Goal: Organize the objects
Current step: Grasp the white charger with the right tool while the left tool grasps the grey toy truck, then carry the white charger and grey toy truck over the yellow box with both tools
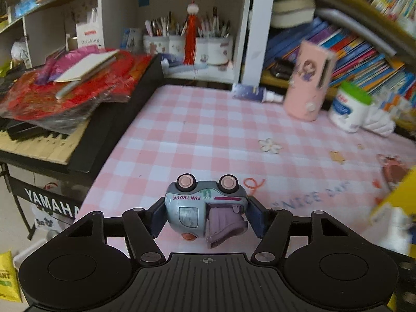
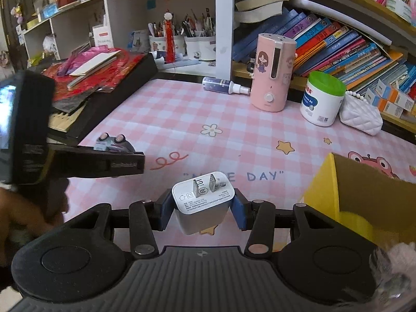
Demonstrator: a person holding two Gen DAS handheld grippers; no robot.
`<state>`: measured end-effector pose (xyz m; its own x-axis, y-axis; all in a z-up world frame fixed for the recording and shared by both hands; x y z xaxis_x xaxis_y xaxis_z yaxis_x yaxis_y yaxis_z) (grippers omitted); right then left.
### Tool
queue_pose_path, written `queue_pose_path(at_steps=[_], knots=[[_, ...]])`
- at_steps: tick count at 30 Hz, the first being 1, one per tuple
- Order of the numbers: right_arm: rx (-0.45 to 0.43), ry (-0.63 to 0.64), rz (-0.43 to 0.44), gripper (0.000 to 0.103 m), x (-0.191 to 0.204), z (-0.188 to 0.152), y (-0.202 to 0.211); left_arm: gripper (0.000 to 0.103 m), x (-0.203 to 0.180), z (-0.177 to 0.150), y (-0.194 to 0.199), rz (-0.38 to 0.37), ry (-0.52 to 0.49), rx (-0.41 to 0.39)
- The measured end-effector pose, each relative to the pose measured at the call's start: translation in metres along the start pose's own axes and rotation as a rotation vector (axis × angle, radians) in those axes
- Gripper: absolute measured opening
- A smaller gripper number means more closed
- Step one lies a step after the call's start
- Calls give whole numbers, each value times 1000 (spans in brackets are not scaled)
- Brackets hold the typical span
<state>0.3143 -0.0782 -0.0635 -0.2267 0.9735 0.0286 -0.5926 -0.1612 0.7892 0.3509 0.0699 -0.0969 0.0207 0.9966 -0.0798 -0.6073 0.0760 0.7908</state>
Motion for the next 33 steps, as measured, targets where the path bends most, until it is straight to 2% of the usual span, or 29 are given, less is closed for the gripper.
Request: queue_pose_path(at_steps=[7,13,19,29,33], knots=[[-38,94,-4,44,16,-28,34,63,8,-34,68,-57,10,-32],[-54,63,-3,44,26,-56,66,63,9,-67,117,-94,9,-62],[-51,-5,-6,44,35,-82,87,63,10,-97,146,-101,-1,-81],[-22,-58,-20,44,58,-145,126,63,15,-171,186,-147,0,-33],[-2,-84,-41,44,61,-171,141,63,12,-188,199,-175,-5,-34]])
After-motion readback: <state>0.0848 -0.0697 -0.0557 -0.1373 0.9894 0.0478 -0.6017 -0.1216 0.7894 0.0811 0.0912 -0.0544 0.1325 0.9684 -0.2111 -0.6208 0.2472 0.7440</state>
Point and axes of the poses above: each gripper's, at about its wrist camera, not at the fingertips, and y roughly against the way its jaws point, x to its left, z to its top, the point moved 8 cm from there along -y, roughly the way its jaws point, and after that the axes turned 8 degrees about x, right-handed, at the moved point
